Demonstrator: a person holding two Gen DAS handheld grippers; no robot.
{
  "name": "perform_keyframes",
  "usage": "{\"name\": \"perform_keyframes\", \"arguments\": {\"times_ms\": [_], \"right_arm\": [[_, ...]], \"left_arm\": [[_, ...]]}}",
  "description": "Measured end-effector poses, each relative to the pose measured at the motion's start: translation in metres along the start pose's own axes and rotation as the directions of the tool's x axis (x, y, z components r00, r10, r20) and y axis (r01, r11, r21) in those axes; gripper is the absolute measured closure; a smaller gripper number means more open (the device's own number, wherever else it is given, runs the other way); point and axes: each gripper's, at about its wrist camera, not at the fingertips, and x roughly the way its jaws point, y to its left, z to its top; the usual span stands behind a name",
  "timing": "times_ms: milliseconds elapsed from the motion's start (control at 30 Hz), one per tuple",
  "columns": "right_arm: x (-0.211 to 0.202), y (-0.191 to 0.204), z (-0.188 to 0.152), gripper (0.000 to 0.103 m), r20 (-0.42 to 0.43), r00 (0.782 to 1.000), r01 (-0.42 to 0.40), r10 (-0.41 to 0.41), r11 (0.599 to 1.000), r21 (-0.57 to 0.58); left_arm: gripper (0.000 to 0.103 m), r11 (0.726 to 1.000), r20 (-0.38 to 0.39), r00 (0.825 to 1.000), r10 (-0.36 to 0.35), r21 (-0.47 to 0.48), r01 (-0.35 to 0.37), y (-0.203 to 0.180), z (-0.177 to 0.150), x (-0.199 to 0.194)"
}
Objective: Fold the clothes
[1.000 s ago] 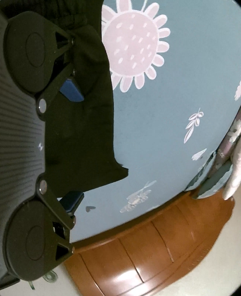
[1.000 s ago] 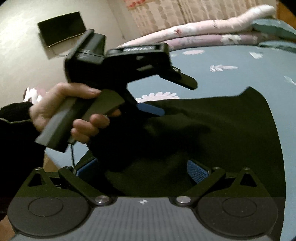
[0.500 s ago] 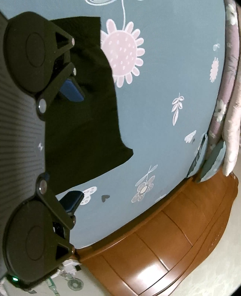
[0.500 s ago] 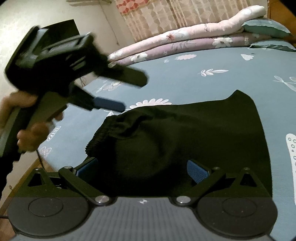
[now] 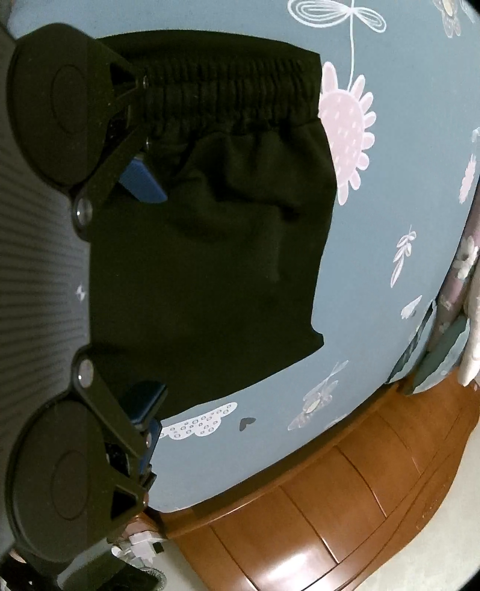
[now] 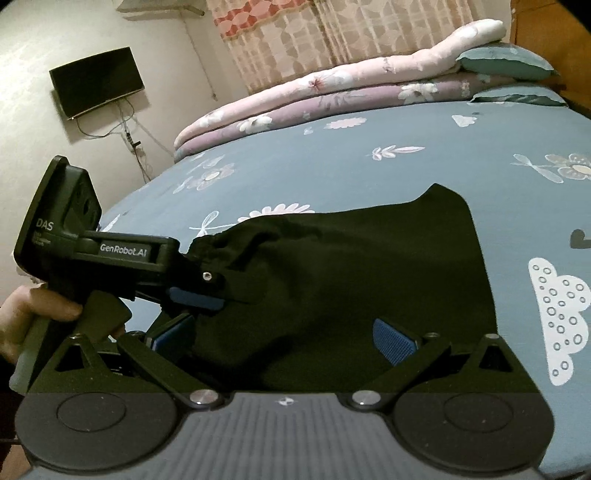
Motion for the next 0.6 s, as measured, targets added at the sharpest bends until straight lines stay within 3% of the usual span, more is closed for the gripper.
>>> {"name": "perform_keyframes", "arguments": {"times_ms": [333,433,600], "right_arm": [[-0.007,-0.030,-0.003,0.000,0.001,1.000,0.012,-0.012,0.988,0.155],[-0.004,-0.042,-0.004,0.000,-0.024,1.000,0.005,0.000,0.979,0.203],[-0.006,-0.056,-0.002,0.000,-0.024,1.000,0.022,-0.017,0.977,0.212]], "left_arm": [[0.001,0.999,0.074,0.997,0.013,0.044,-0.016,-0.008,0.009,-0.039],[0.001,0.999,0.090,0.995,0.029,0.023,-0.031,0.000,0.012,-0.045],[0.001,0.999,0.053,0.999,-0.006,-0.043,0.009,0.022,0.006,-0.035]]}}
